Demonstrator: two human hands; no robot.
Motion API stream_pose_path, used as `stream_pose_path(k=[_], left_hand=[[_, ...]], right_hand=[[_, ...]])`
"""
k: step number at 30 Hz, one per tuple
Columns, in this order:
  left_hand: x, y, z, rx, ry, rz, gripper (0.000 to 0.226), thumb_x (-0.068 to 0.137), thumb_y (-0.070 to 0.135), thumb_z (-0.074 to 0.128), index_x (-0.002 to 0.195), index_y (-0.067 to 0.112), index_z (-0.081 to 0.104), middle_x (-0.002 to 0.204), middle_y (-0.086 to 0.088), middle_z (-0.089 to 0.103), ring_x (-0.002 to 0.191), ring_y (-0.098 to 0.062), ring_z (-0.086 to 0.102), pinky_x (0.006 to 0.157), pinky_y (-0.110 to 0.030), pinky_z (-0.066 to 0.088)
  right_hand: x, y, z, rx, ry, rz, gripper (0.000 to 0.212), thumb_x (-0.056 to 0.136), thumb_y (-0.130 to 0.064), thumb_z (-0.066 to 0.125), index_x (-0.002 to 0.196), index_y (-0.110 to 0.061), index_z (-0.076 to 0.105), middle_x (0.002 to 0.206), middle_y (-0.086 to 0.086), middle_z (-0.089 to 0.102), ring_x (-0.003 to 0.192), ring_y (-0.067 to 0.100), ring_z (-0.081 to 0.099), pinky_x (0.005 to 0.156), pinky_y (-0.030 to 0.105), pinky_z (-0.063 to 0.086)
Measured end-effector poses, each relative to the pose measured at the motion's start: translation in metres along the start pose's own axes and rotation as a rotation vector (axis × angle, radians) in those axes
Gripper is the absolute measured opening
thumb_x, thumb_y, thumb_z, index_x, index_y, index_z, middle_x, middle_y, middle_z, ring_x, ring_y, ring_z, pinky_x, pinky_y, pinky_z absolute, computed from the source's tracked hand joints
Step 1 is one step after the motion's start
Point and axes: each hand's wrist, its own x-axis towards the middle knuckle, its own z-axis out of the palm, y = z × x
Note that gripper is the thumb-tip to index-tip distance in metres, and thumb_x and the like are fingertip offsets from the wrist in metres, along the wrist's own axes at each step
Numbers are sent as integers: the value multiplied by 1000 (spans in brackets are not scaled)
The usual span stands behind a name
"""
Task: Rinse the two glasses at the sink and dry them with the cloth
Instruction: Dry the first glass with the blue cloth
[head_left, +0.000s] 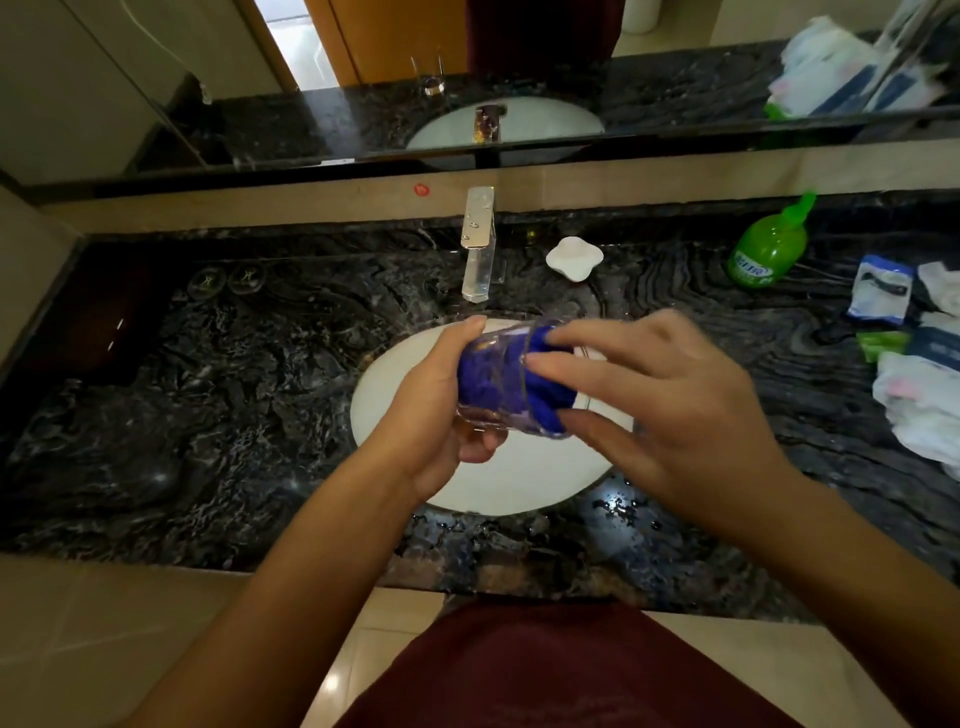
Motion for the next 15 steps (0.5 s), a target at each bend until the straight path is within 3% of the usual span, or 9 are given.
stream_pose_path(k=[4, 8, 12, 15], left_hand=[[-5, -1, 2, 12, -28, 5, 40, 101, 45, 45, 97, 9, 63, 55, -7, 59, 35, -17, 45, 35, -15, 25], [-10, -2, 9, 35, 94, 31, 42, 100, 44, 48, 83, 9, 62, 54, -10, 59, 35, -18, 44, 34, -14, 24], [-12, -2, 15, 41, 227, 139, 35, 103, 41, 45, 80, 19, 59, 52, 2, 60, 38, -10, 48, 33, -17, 31], [-14, -3, 11, 257, 294, 301, 35, 103, 41, 42, 89, 16, 62, 68, -3, 67, 55, -9, 59, 45, -24, 45]], right_hand=[[7, -3, 0, 7, -96, -37, 42, 93, -39, 62, 134, -29, 65, 138, -12, 65, 82, 22, 64, 64, 36, 55], [6, -15, 10, 43, -19, 41, 37, 89, -33, 62, 124, -25, 71, 116, -10, 75, 87, 19, 73, 58, 34, 54], [9, -26, 33, 59, 61, 266, 31, 89, -31, 63, 115, -17, 72, 90, -1, 77, 70, 26, 69, 57, 36, 54], [12, -39, 35, 258, 43, 517, 31, 88, -36, 60, 110, -19, 73, 74, 0, 72, 59, 21, 62, 58, 38, 52]])
